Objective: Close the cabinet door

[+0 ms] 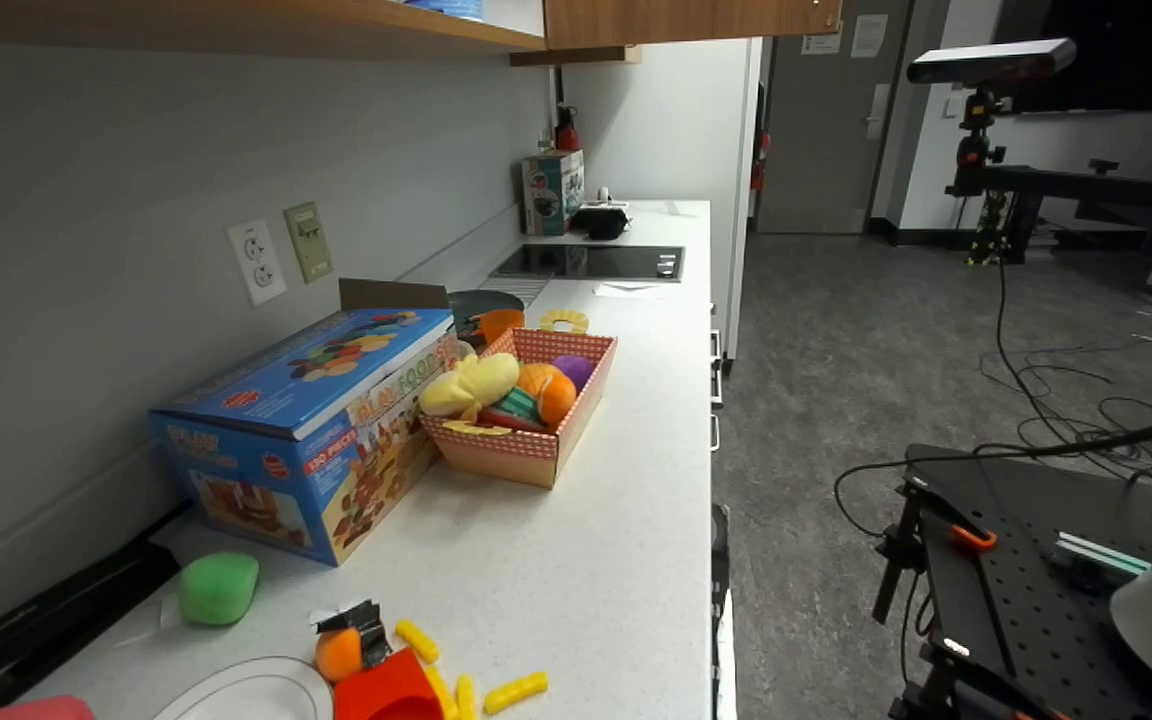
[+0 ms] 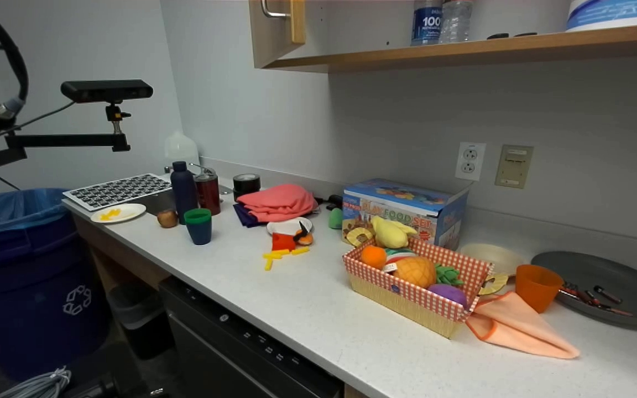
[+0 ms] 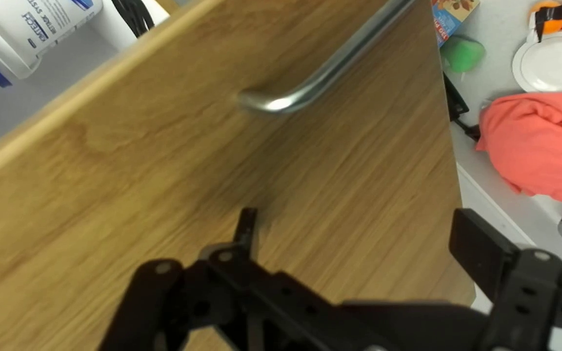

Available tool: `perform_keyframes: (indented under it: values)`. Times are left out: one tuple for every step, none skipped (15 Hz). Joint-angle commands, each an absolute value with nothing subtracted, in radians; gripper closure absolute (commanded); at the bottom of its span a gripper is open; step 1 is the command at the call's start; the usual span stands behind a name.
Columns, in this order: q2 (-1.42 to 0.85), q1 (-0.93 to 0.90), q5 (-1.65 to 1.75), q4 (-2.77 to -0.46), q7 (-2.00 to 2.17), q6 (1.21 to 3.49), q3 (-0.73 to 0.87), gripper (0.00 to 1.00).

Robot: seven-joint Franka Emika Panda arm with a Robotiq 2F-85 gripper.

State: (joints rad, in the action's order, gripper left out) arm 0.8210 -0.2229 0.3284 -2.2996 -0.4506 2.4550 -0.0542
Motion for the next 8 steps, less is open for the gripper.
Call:
perform_keyframes:
  values:
    - [0.819,-0.221,0.325,-2.296,-0.453,2.453,-0.056,0.0]
    - [0.819,-0.221,0.325,-2.296,-0.453,2.453,-0.056,0.0]
    - [0.819,-0.221,0.325,-2.296,-0.453,2.453,-0.056,0.0]
    - [0.819,-0.221,0.325,-2.296,-0.453,2.453,-0.056,0.0]
    - [0.79,-0.207,0.324,-2.28,-0.444,2.458,-0.046,0.0]
    - [0.757,-0.175,0.353,-2.269,-0.447,2.488,-0.035,0.0]
    - [0.728,-0.168,0.354,-2.255,-0.456,2.498,-0.016,0.0]
    - [0.694,-0.154,0.358,-2.241,-0.461,2.521,0.003,0.0]
